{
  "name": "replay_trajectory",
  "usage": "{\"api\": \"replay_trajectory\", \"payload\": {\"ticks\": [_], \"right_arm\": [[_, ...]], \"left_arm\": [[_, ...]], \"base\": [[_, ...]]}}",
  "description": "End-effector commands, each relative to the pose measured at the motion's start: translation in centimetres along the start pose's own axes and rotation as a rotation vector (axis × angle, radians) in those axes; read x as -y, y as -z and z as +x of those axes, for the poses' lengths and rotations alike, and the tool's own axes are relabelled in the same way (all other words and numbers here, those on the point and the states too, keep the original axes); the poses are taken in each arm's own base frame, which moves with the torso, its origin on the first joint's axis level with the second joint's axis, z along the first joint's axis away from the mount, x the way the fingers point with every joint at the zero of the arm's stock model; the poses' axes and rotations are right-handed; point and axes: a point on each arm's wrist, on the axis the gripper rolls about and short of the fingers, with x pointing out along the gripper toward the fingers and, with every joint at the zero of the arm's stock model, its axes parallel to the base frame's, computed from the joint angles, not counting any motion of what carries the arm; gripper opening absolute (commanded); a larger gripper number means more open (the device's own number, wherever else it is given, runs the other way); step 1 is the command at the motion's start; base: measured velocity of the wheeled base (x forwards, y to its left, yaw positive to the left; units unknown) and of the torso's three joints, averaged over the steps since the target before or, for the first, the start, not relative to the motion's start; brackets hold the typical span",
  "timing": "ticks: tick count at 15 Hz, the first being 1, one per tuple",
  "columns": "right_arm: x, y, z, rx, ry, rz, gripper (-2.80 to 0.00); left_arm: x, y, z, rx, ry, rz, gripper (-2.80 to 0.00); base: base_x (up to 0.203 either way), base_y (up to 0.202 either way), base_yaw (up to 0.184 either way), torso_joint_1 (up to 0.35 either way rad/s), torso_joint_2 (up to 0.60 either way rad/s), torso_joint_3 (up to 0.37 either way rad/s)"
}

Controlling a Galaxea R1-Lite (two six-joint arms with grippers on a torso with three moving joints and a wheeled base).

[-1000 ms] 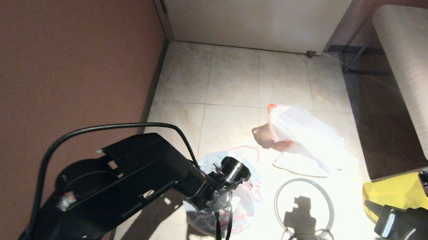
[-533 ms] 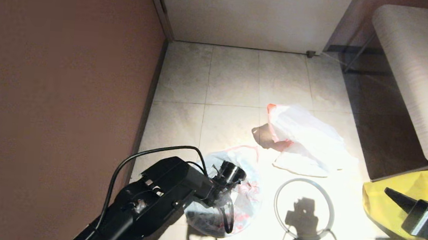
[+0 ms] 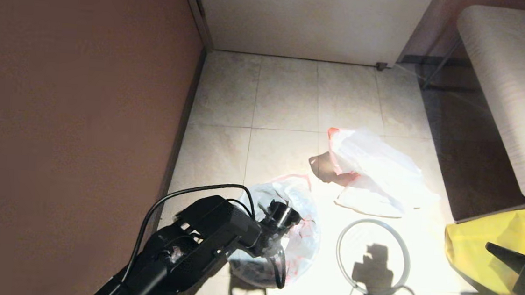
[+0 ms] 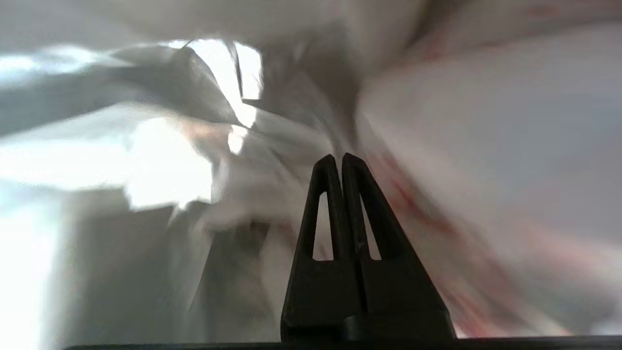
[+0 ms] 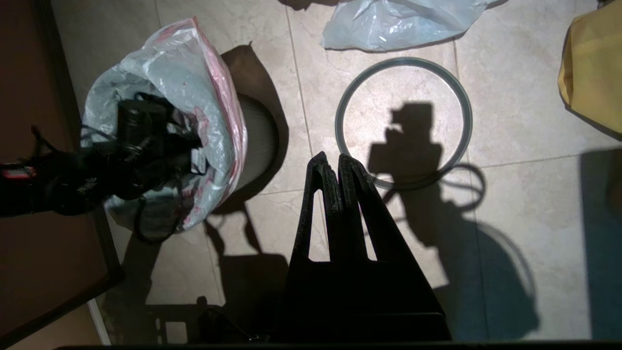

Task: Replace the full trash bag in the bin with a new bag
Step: Put the new garbage bag on the trash can, then place the trash can ring on the trash can

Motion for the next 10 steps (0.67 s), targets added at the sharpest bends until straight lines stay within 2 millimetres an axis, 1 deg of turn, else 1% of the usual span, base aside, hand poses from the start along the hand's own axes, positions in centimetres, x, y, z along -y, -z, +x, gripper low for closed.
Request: {"api": "replay_trajectory", "payload": {"ticks": [1,2,3,5,7,8,9,10], "right_arm": [[0.2,0.5,0.2,-0.034,0.009,0.003,-2.8],[0.2,0.8,0.8,-0.074,0.012,0.017,-2.8],[0.1,0.9,1.6,-0.111,0.01,0.035,-2.8],[0.2,0.9,4.4,-0.191,0.053,0.049,-2.8],[0.6,0.7,7.6,-0.255,0.106,0.023,-2.8],[0.9,0.7,9.3,-0.288,0.132,0.007,-2.8],[1.4,0.9,11.4,-0.326,0.163,-0.009,-2.8],[2.1,1.2,13.4,-0.358,0.191,-0.022,-2.8]], "left_arm": [[-1.6,-4.2,-7.1,0.093,0.023,-0.026,-2.8],[-2.1,-4.9,-10.2,0.114,0.036,-0.023,-2.8],[-2.6,-4.6,-12.9,0.105,0.042,-0.005,-2.8],[-4.0,-2.3,-17.3,0.053,0.015,0.03,-2.8],[-6.1,-1.3,-21.9,0.071,0.004,-0.024,-2.8],[-7.2,-0.8,-23.5,0.083,-0.001,-0.058,-2.8],[-8.7,-0.6,-24.3,0.112,-0.01,-0.12,-2.8],[-10.5,-1.2,-24.0,0.156,-0.027,-0.198,-2.8]], "base": [[0.0,0.0,0.0,0.0,0.0,0.0],[0.0,0.0,0.0,0.0,0.0,0.0],[0.0,0.0,0.0,0.0,0.0,0.0],[0.0,0.0,0.0,0.0,0.0,0.0],[0.0,0.0,0.0,0.0,0.0,0.0],[0.0,0.0,0.0,0.0,0.0,0.0],[0.0,0.0,0.0,0.0,0.0,0.0],[0.0,0.0,0.0,0.0,0.0,0.0]]}}
